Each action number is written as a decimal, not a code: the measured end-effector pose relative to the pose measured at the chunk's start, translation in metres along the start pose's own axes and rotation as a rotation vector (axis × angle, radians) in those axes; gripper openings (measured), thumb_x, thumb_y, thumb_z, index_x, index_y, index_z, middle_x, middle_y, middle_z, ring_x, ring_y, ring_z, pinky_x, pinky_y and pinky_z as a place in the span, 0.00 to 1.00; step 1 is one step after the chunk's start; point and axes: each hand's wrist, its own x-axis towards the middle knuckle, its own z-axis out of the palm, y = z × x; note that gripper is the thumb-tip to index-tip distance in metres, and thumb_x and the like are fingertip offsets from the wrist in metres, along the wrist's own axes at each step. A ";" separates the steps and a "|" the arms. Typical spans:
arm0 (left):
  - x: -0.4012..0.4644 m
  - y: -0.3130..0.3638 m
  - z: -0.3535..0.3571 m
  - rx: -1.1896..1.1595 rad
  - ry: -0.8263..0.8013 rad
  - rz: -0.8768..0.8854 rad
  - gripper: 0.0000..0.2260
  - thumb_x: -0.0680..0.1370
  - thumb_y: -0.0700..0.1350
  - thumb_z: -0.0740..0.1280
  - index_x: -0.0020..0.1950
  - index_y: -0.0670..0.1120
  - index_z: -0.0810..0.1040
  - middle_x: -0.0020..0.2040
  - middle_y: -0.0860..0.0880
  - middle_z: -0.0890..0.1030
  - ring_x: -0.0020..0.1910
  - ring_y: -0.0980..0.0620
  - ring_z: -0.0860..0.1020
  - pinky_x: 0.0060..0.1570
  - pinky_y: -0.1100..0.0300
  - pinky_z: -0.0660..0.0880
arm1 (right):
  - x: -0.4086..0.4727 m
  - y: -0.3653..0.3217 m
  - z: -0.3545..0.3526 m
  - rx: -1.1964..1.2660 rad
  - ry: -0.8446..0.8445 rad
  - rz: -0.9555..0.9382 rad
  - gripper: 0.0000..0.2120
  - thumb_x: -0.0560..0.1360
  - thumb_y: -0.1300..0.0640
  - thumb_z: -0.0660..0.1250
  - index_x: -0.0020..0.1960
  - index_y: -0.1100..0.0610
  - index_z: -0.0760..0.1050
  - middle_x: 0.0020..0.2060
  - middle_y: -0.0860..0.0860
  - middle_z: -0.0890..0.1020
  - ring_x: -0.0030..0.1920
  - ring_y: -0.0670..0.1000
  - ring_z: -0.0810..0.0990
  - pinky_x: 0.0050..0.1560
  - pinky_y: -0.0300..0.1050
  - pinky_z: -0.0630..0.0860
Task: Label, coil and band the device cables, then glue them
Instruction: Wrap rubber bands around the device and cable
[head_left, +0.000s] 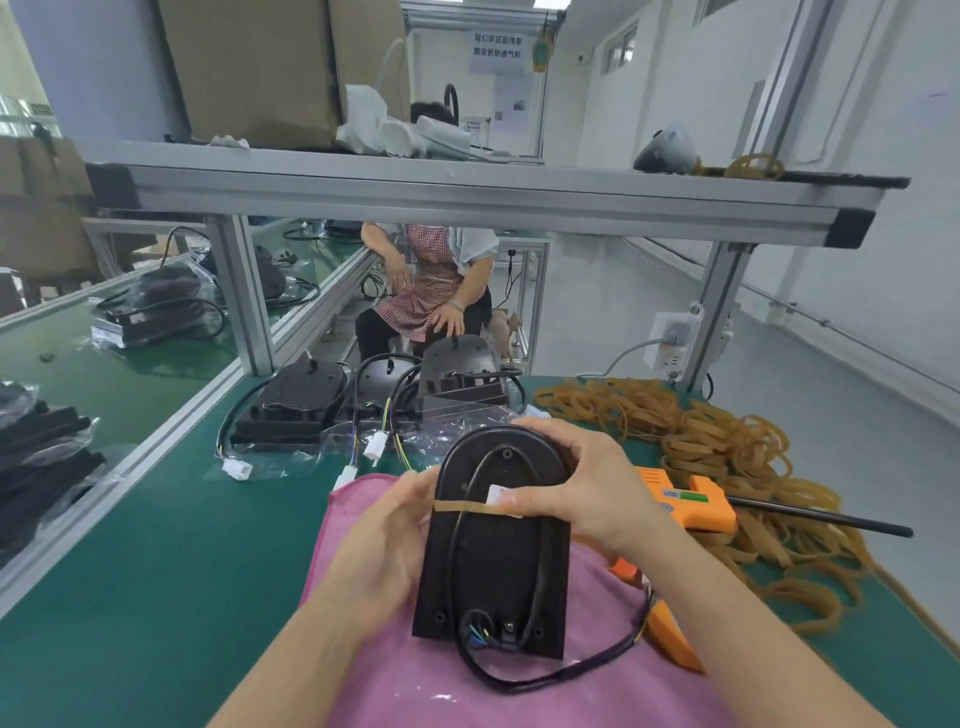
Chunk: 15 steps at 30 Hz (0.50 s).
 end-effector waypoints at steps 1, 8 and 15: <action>0.001 -0.004 0.002 0.105 -0.030 0.010 0.14 0.82 0.46 0.60 0.64 0.43 0.77 0.59 0.42 0.81 0.57 0.47 0.79 0.59 0.47 0.74 | 0.002 0.004 0.000 0.010 0.010 0.024 0.28 0.61 0.59 0.82 0.60 0.52 0.80 0.48 0.43 0.85 0.49 0.40 0.82 0.50 0.30 0.75; -0.004 -0.024 -0.001 0.042 0.021 0.116 0.27 0.60 0.35 0.75 0.59 0.42 0.78 0.52 0.39 0.84 0.46 0.43 0.84 0.40 0.54 0.81 | 0.006 0.017 0.005 0.135 0.068 0.120 0.24 0.77 0.53 0.67 0.71 0.49 0.68 0.64 0.41 0.74 0.59 0.33 0.72 0.57 0.25 0.68; -0.001 -0.022 -0.001 -0.028 0.058 0.064 0.25 0.60 0.35 0.75 0.57 0.43 0.79 0.51 0.38 0.84 0.44 0.40 0.84 0.38 0.52 0.81 | -0.015 0.033 0.008 -0.335 0.153 -0.130 0.09 0.73 0.61 0.73 0.52 0.53 0.83 0.44 0.44 0.77 0.50 0.45 0.76 0.53 0.37 0.70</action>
